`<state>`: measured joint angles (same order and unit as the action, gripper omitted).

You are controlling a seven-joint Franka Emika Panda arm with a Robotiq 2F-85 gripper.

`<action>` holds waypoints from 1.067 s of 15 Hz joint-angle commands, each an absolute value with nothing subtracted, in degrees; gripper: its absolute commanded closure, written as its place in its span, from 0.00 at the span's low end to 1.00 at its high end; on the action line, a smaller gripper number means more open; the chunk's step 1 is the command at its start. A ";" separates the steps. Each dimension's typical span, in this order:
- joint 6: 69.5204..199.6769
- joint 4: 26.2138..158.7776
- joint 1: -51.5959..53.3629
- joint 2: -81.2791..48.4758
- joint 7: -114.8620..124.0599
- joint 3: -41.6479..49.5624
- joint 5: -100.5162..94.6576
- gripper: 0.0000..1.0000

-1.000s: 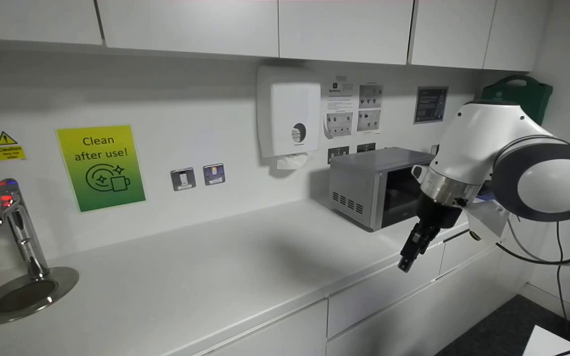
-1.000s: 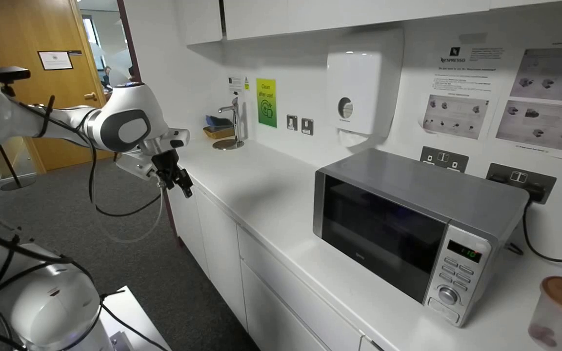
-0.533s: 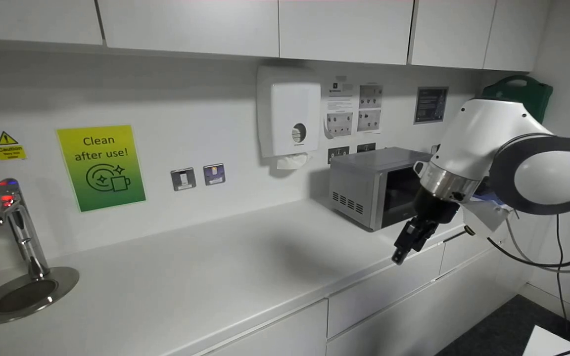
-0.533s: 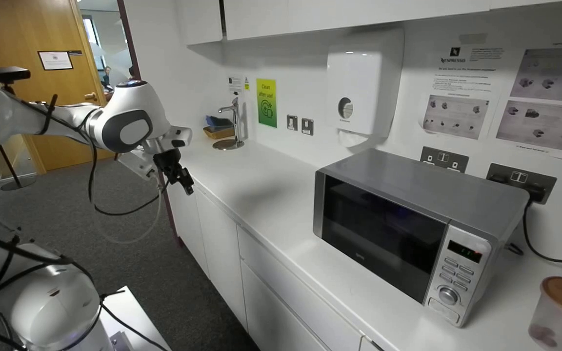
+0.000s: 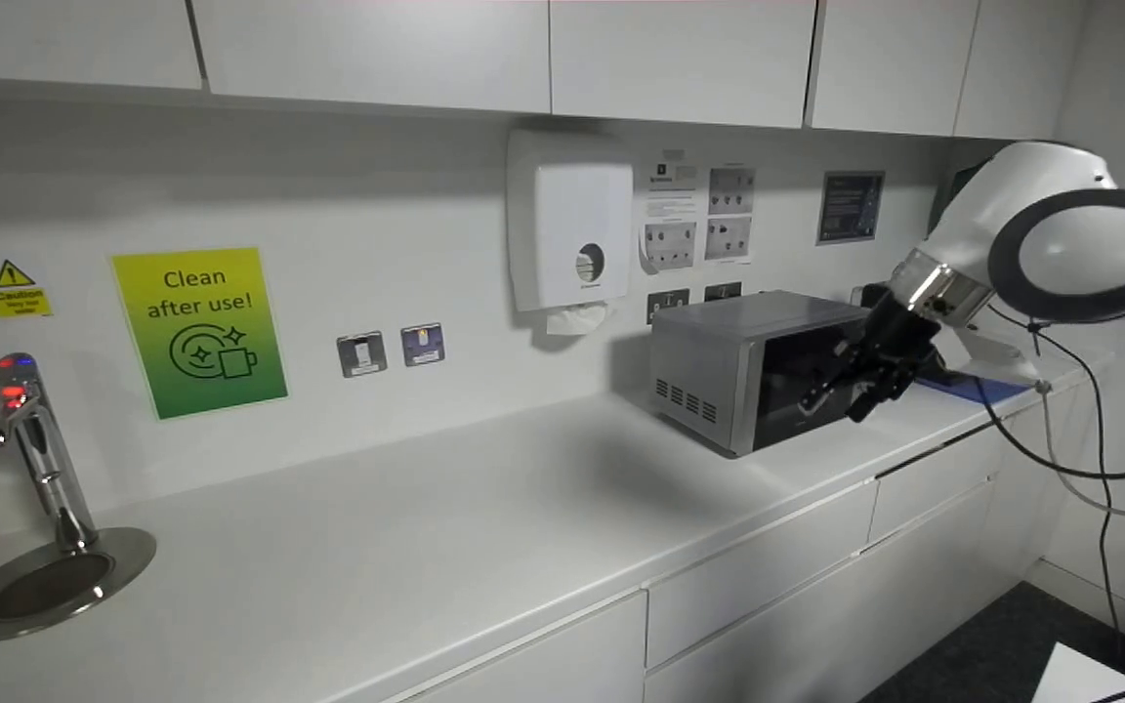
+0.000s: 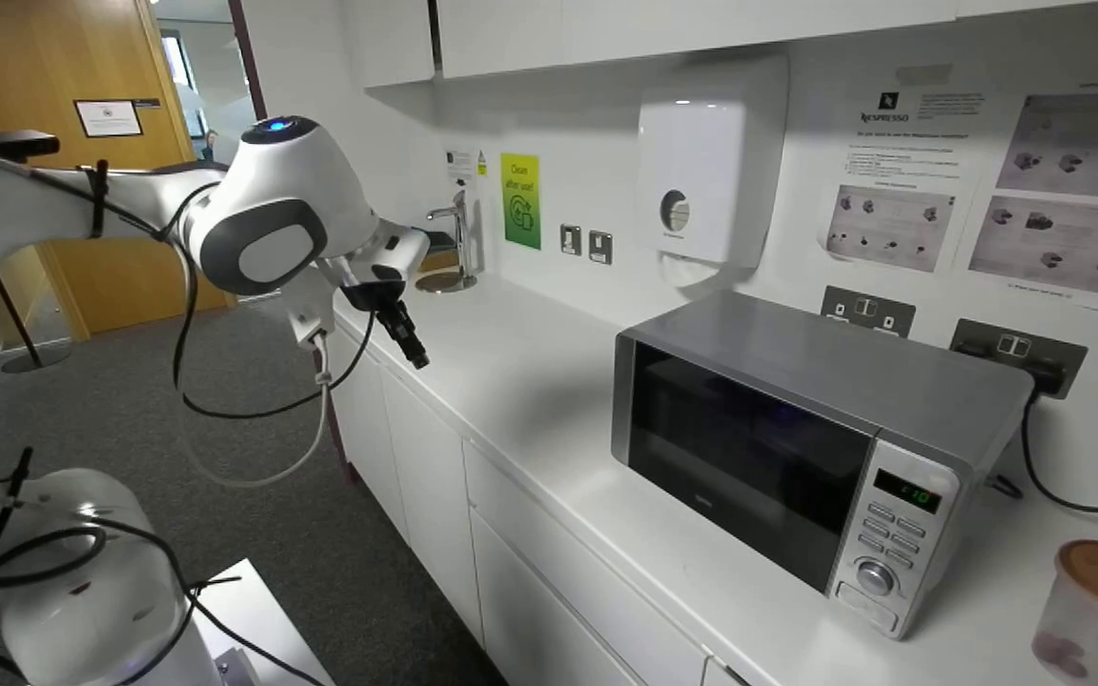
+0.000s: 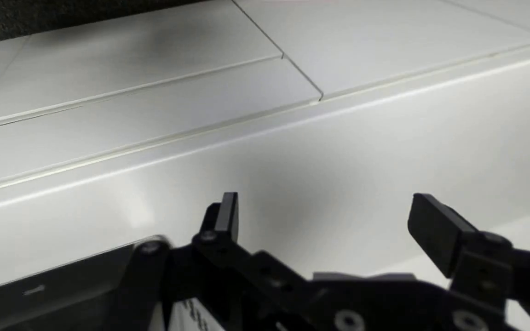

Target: Press a button on the microwave

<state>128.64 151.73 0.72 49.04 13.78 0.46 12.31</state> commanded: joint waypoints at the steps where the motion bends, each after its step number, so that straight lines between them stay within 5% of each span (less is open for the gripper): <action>1: 125.55 149.68 -4.10 54.39 13.82 6.36 14.61 0.00; 16: 128.61 149.56 -6.14 56.95 12.35 10.66 20.26 0.00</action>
